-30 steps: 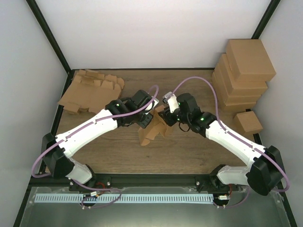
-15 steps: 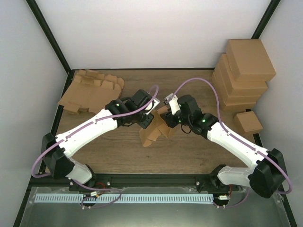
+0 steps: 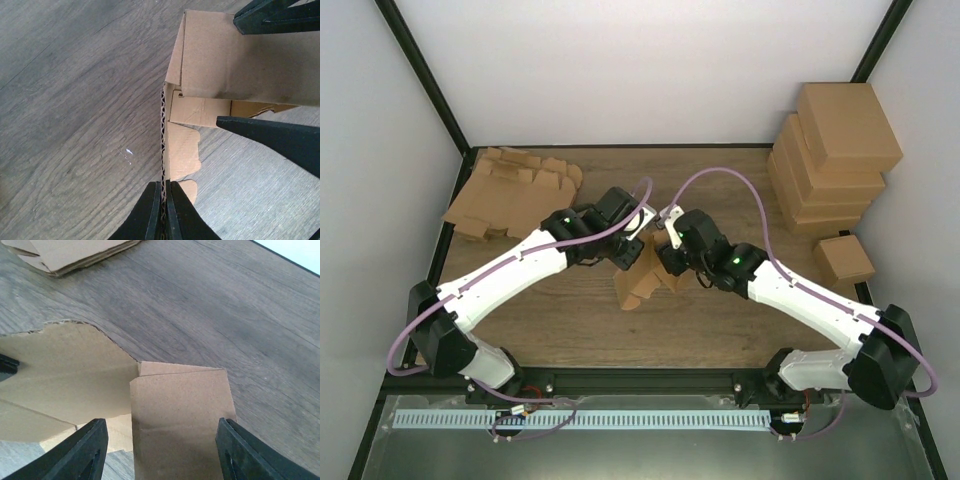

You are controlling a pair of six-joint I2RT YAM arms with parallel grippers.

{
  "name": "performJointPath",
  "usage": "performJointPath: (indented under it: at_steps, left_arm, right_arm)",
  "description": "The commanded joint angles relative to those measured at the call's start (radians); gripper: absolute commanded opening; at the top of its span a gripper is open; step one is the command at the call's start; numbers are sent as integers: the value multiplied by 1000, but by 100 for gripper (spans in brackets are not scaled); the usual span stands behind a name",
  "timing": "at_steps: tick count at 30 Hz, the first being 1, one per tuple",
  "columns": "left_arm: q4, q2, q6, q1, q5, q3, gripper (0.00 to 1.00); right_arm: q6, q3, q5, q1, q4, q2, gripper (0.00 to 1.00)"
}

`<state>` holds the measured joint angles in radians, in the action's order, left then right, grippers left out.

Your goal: Fold the paper box

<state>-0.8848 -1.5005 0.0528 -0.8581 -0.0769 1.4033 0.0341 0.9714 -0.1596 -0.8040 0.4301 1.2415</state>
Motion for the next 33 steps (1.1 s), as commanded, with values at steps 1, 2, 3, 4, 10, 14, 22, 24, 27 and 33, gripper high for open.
performJointPath:
  at_steps: [1, 2, 3, 4, 10, 14, 22, 24, 27, 33]
  left_arm:
    - [24, 10, -9, 2, 66, 26, 4]
    - [28, 14, -12, 1, 77, 26, 4]
    - [32, 19, -13, 2, 86, 26, 4]
    - [33, 22, -13, 3, 92, 26, 4]
    - [32, 33, -19, 9, 131, 33, 4]
    - [32, 39, -19, 25, 213, 68, 5]
    - [9, 14, 9, 89, 408, 168, 6]
    - [-4, 2, 17, 112, 466, 180, 7]
    - [-12, -13, 42, 162, 591, 187, 9]
    - [0, -42, 87, 240, 791, 180, 13]
  right_arm:
    - [-3, 29, -161, -45, 117, 36, 62]
    - [-4, 32, -170, -46, 117, 36, 63]
    - [-8, 34, -174, -47, 117, 36, 63]
    - [-9, 35, -180, -47, 119, 35, 62]
    - [-9, 33, -230, -47, 146, 49, 58]
    - [0, 43, -270, -47, 162, 52, 56]
    - [8, 35, -277, -48, 134, 19, 44]
    - [8, 32, -250, -47, 125, 11, 40]
    - [4, 29, -206, -47, 115, 5, 34]
    - [15, 5, -159, -47, 94, 5, 27]
